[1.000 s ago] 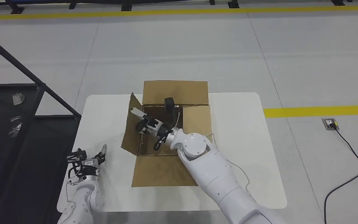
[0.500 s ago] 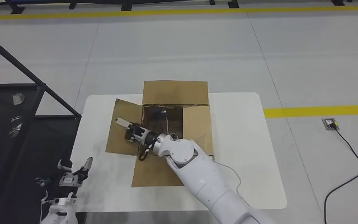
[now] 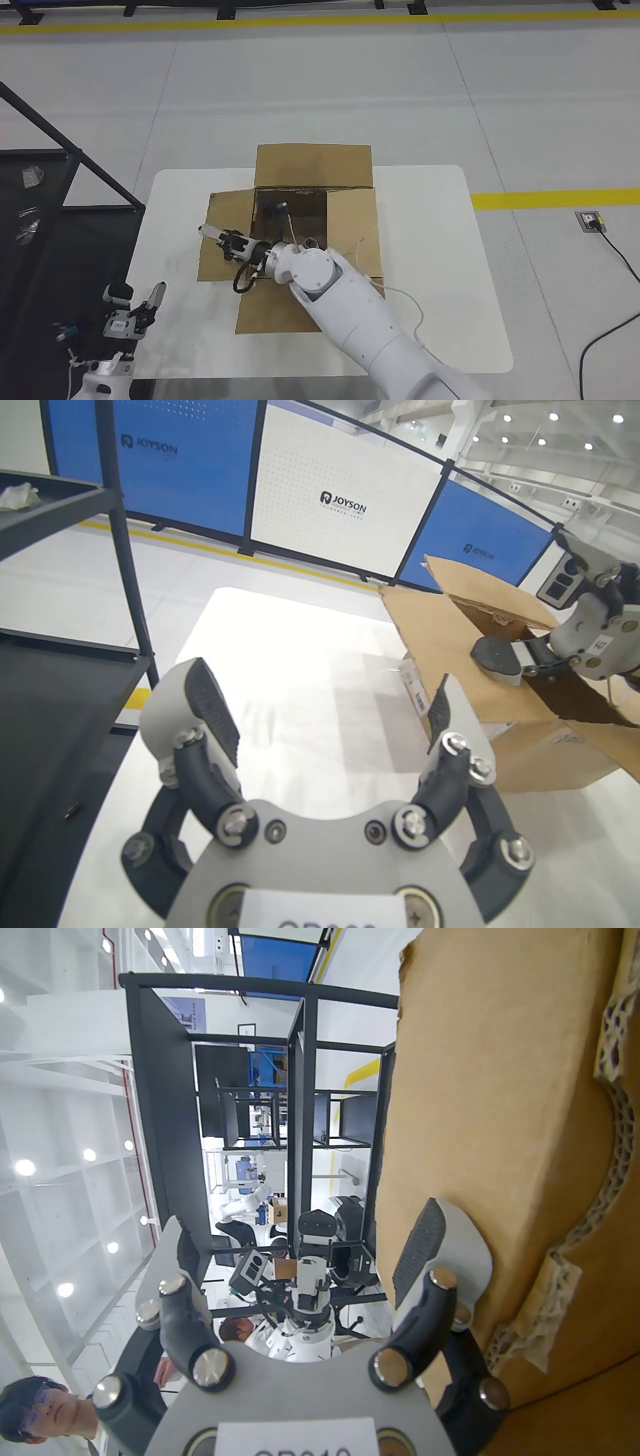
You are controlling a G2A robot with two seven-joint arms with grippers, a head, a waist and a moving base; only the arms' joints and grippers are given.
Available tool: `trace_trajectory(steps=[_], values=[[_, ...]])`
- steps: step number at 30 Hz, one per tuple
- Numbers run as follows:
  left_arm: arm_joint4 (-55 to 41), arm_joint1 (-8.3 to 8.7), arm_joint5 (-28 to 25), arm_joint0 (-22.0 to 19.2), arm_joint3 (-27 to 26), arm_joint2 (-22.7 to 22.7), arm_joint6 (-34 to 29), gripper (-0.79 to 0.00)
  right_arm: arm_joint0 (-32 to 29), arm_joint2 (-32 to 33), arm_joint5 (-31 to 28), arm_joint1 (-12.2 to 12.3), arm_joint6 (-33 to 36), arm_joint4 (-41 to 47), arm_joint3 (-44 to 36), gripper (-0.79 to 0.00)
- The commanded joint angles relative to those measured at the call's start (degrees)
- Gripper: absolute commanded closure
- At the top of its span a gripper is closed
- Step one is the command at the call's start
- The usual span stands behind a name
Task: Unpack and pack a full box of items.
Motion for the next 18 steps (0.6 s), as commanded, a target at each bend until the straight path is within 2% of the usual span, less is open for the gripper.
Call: trace_trajectory(steps=[1, 8, 18], values=[[-0.72, 0.01, -0.77, 0.11, -0.21, -0.2, -0.54, -0.785, 0.0, -0.63, -0.44, -0.18, -0.95, -1.71, 0.24, -0.785], [-1.44, 0.0, -1.66, 0.04, -0.17, -0.66, -1.42, -0.785, -0.09, -0.76, -1.33, -0.62, -1.88, -2.88, 0.33, -0.785], [-1.09, -0.12, -2.07, 0.66, -1.76, -0.71, -1.43, -0.785, -0.29, 2.45, -4.67, 0.4, 3.0, 0.17, -0.94, -0.785]])
